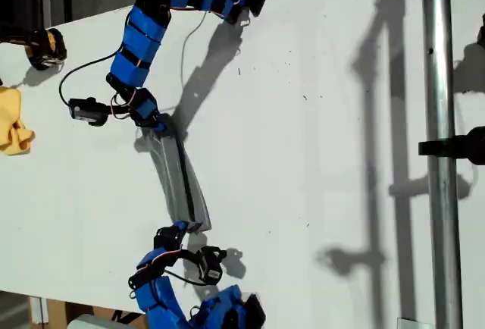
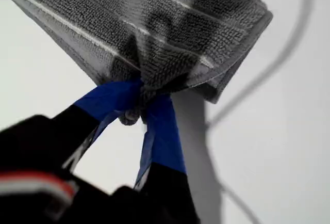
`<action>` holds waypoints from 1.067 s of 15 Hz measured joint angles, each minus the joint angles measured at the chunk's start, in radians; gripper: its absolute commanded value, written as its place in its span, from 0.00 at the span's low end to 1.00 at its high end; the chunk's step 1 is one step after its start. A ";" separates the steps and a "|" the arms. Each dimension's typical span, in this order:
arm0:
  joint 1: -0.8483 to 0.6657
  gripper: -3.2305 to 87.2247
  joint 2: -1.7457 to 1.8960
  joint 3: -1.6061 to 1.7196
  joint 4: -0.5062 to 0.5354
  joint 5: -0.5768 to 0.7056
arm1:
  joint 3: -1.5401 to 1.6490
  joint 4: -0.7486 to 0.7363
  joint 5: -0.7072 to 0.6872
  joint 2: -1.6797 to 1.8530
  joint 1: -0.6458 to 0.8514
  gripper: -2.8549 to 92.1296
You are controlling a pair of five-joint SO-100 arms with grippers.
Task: Grasp corners of a towel and fold twice.
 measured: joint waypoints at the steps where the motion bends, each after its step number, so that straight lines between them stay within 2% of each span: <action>1: 0.020 0.01 -0.044 -0.017 0.011 -0.023 | 0.000 0.020 0.000 -0.014 -0.002 0.03; 7: 0.071 0.01 -0.399 -0.215 0.124 -0.114 | -0.025 0.037 0.006 -0.117 -0.002 0.03; 8: 0.071 0.03 -0.451 -0.261 0.147 -0.117 | -0.037 0.044 0.009 -0.141 -0.002 0.03; 9: 0.069 0.17 -0.503 -0.311 0.175 -0.117 | -0.049 0.055 0.012 -0.166 0.006 0.03; 10: 0.069 0.24 -0.557 -0.376 0.212 -0.123 | -0.060 0.071 0.017 -0.179 0.017 0.03; 12: 0.057 0.27 -0.620 -0.457 0.288 -0.129 | -0.064 0.104 0.017 -0.184 0.054 0.03; 15: 0.035 0.31 -0.609 -0.480 0.330 -0.129 | -0.064 0.121 0.017 -0.184 0.123 0.03; 16: 0.031 0.31 -0.601 -0.480 0.336 -0.129 | -0.071 0.121 0.015 -0.184 0.137 0.11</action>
